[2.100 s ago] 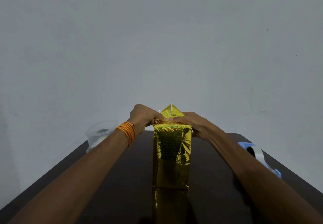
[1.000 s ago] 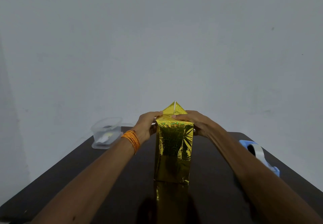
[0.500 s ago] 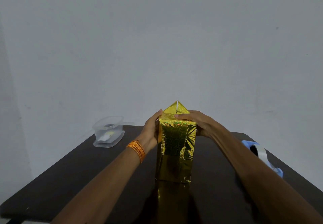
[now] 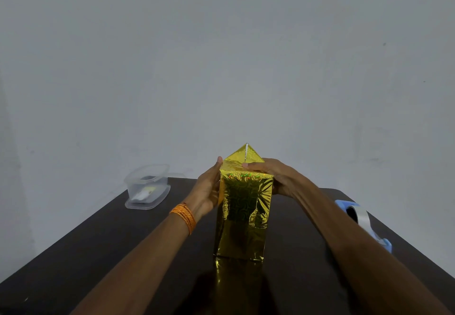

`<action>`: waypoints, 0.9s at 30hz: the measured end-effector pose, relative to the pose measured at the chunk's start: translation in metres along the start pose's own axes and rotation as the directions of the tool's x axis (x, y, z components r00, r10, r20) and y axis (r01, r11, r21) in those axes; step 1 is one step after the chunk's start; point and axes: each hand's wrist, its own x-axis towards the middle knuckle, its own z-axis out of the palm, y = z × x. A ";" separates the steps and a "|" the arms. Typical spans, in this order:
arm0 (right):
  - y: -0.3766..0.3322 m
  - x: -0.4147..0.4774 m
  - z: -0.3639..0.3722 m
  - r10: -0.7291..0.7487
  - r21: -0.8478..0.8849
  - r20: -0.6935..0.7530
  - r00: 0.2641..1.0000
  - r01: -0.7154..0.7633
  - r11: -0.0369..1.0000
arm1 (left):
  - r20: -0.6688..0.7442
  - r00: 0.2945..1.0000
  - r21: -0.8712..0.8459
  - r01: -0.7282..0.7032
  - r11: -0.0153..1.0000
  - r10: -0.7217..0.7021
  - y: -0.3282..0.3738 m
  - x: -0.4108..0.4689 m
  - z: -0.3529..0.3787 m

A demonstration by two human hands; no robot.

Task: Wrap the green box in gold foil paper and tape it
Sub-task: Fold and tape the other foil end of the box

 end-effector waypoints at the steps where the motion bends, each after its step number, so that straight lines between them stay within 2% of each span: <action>1: 0.001 0.000 0.000 0.002 0.008 0.004 1.000 -0.002 1.000 | 0.011 1.000 -0.010 0.005 1.000 -0.004 -0.003 0.000 -0.002; 7: 0.000 0.005 0.001 0.028 0.002 0.010 1.000 -0.029 1.000 | -0.006 0.997 0.006 -0.076 0.997 0.076 -0.003 -0.003 -0.009; 11: -0.001 0.002 0.003 0.028 -0.016 0.005 1.000 -0.028 0.999 | -0.008 0.991 0.118 -0.131 0.984 0.132 0.020 0.000 0.001; 22: -0.006 -0.004 0.005 0.042 -0.011 0.003 0.999 -0.042 0.999 | -0.051 0.994 0.119 -0.095 0.988 0.102 0.016 -0.006 0.006; 25: -0.003 -0.005 0.007 -0.021 -0.012 -0.034 0.999 0.021 1.000 | -0.065 0.989 0.158 -0.125 0.980 0.136 0.016 -0.005 0.005; 27: -0.008 -0.017 0.013 -0.099 0.033 -0.115 0.988 0.104 0.994 | -0.088 0.982 0.178 -0.153 0.972 0.170 0.015 -0.004 0.006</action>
